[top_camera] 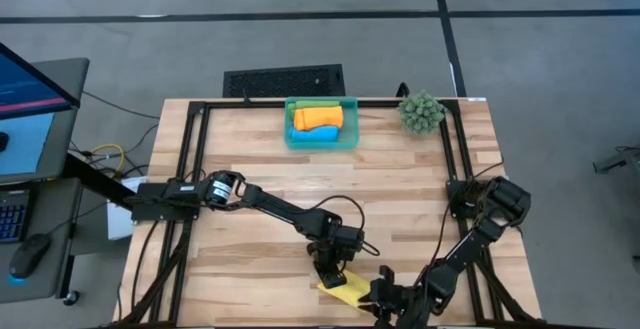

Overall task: Roll microfiber towels into tight, uniform cylinder then place into a basket
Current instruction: Roll the yellow towel

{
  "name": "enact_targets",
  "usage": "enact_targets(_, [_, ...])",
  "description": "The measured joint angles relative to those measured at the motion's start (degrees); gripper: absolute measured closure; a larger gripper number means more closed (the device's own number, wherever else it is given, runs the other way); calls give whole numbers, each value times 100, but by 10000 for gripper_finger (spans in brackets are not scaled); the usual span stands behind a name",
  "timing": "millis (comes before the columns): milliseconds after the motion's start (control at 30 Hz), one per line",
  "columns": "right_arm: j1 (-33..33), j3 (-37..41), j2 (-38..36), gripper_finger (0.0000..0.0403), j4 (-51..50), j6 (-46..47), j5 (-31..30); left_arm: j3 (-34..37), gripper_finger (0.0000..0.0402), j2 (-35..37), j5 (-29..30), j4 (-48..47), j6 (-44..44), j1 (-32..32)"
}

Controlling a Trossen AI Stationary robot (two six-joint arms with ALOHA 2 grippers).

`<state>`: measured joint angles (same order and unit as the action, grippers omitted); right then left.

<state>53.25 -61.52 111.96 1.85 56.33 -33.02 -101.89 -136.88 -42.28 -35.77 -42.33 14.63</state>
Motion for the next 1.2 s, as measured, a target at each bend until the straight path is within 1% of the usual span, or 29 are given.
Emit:
enact_targets(67, [-15, -29, 77, 305, 76, 214, 112, 2, 388, 0, -14, -8, 53, -2])
enact_targets(167, [-49, 6, 202, 305, -233, 541, 132, 4, 388, 0, -14, -15, 113, -2])
enact_targets(267, [-99, -24, 316, 305, -272, 962, 164, 4, 388, 0, 13, -15, 125, 0])
enact_targets(433, [-128, -22, 350, 305, -332, 1252, 236, 4, 381, 0, 112, -27, 142, 2])
enact_targets(533, [-158, -22, 350, 305, -359, 1270, 240, 4, 364, 0, 166, -28, 156, 9])
enact_targets(667, [-163, -24, 350, 305, -429, 1270, 287, 4, 331, 0, 156, -34, 205, 7])
enact_targets(800, [-163, -24, 350, 305, -456, 1269, 287, 7, 298, 2, -3, -86, 422, -25])
enact_targets(933, [-163, -24, 350, 305, -462, 1271, 294, 20, 282, 82, -81, -140, 689, -58])
enact_targets(1033, [-165, -22, 352, 305, -471, 1271, 294, 33, 281, 222, 194, -286, 997, -82])
enact_targets(1200, [-165, -20, 354, 305, -478, 1275, 298, 33, 280, 568, 1122, -748, 1506, -49])
